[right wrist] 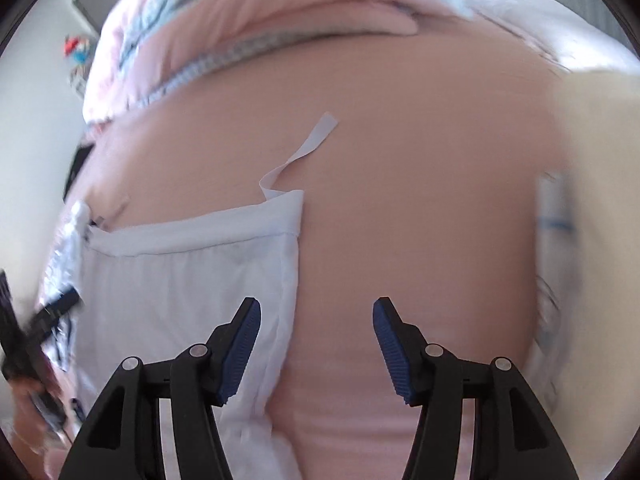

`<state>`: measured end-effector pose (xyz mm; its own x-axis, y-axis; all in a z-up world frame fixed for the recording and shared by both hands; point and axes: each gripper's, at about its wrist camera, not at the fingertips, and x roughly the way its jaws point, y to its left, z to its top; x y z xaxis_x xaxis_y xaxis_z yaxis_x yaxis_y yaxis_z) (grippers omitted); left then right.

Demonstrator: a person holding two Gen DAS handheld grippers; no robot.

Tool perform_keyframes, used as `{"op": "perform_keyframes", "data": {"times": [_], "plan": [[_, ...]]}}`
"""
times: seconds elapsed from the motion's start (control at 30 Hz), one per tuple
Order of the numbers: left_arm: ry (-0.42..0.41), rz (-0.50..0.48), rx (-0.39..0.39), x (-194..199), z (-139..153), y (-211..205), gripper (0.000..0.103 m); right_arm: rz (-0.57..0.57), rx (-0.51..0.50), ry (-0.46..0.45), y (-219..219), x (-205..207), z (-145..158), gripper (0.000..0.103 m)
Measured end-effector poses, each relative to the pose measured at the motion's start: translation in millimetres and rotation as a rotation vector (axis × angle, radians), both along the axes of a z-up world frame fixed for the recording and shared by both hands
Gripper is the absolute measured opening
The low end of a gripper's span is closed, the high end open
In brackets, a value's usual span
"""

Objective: Fold clothes

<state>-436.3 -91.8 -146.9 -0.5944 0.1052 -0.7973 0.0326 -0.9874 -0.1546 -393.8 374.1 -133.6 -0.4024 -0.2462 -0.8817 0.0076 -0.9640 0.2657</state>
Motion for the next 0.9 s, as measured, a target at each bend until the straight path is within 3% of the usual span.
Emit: {"op": "perform_keyframes", "data": {"times": [0.1, 0.2, 0.23, 0.27, 0.3, 0.37, 0.43, 0.5, 0.6, 0.63, 0.67, 0.73, 0.8, 0.83, 0.9], "plan": [[-0.007, 0.008, 0.032, -28, -10, -20, 0.061, 0.069, 0.080, -0.010, -25, -25, -12, 0.056], [0.004, -0.079, 0.055, -45, -13, -23, 0.055, 0.125, 0.168, 0.020, -46, -41, -14, 0.028], [-0.003, -0.111, 0.053, -49, -14, -22, 0.041, 0.137, 0.147, 0.020, -48, -45, -13, 0.012], [-0.014, -0.138, 0.036, -52, -16, -17, 0.021, 0.146, 0.132, 0.020, -50, -48, -11, 0.008], [-0.024, -0.162, 0.011, -55, -17, -11, 0.012, 0.149, 0.135, 0.018, -52, -50, -9, 0.006], [-0.033, -0.205, -0.046, -59, -19, 1, 0.008, 0.171, 0.143, 0.051, -58, -52, 0, 0.004], [-0.005, -0.219, -0.110, -59, -17, 8, 0.007, 0.196, 0.157, 0.107, -66, -54, 11, 0.004], [0.015, -0.172, -0.133, -64, -16, 2, 0.007, 0.195, 0.181, 0.135, -69, -60, 15, 0.004], [-0.046, -0.147, -0.145, -72, -26, -9, 0.011, 0.191, 0.236, 0.055, -64, -74, -5, 0.005], [-0.068, -0.156, -0.151, -72, -27, -12, 0.013, 0.199, 0.243, 0.031, -62, -78, -13, 0.009], [-0.072, -0.151, -0.161, -71, -24, -14, 0.014, 0.193, 0.235, 0.064, -59, -77, -12, 0.021], [-0.011, -0.045, -0.226, -63, -6, -22, 0.014, 0.123, 0.224, 0.059, -46, -78, -6, 0.046], [0.077, 0.032, -0.283, -51, 13, -23, 0.014, 0.033, 0.193, 0.070, -30, -73, 3, 0.047], [0.116, 0.026, -0.285, -45, 20, -20, 0.015, -0.011, 0.175, 0.084, -23, -69, 9, 0.047], [0.106, -0.140, -0.203, -42, 19, -1, 0.015, -0.015, 0.185, 0.130, -24, -59, 19, 0.047]]}}
